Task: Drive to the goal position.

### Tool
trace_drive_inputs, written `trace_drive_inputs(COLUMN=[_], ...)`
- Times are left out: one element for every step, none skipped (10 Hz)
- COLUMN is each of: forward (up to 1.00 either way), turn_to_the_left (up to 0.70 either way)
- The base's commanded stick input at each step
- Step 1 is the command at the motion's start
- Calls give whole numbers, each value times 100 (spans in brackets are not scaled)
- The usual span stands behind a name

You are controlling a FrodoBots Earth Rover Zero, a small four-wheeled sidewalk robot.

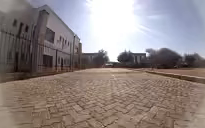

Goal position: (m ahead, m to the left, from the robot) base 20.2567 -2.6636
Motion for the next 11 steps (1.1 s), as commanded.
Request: trace_drive_inputs(forward=[100, 100, 100, 100, 100, 100, 100, 100, 100, 100, 100], turn_to_the_left=[0, 0, 0, 0, 0, 0, 0, 0, 0, 0, 0])
